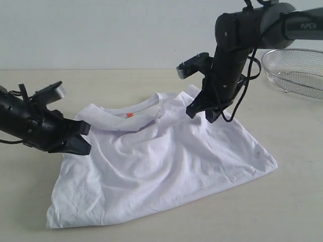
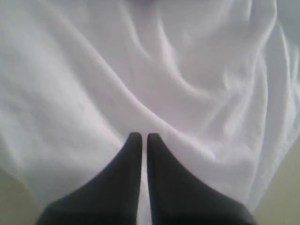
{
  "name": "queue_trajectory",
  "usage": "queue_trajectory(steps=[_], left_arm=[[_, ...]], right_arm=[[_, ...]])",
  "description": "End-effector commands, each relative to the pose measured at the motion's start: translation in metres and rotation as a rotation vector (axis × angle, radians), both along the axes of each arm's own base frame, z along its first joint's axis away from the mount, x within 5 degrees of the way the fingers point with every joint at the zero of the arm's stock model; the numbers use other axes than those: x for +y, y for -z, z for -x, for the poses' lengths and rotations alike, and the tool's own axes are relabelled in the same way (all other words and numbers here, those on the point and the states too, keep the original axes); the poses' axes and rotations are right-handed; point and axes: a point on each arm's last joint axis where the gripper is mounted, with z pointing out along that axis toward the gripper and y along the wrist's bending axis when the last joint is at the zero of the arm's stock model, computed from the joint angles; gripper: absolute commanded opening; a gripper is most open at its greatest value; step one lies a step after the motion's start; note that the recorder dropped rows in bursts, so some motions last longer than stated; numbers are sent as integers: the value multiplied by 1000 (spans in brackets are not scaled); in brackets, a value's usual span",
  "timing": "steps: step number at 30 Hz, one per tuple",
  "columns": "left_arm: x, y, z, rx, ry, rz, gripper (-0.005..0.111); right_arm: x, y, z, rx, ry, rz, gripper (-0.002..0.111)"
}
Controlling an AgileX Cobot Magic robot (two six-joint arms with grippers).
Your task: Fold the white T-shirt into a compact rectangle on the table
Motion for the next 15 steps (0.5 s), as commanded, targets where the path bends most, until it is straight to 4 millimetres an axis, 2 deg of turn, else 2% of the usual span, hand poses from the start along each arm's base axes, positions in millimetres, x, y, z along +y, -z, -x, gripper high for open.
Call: queue_trajectory(steps=[1, 7, 12, 15], left_arm=[[19, -13, -14, -88, -78, -31, 5], [27, -28, -47, -165, -137, 2, 5], [31, -33, -77, -251, -145, -47, 5], [36, -34, -90, -284, -116, -90, 14]], right_arm=[[-4, 17, 11, 38, 59, -6, 0], [-8, 35, 20, 57, 96, 0, 0], [-9, 43, 25, 64, 94, 2, 0], [-9, 43, 26, 68, 94, 3, 0]])
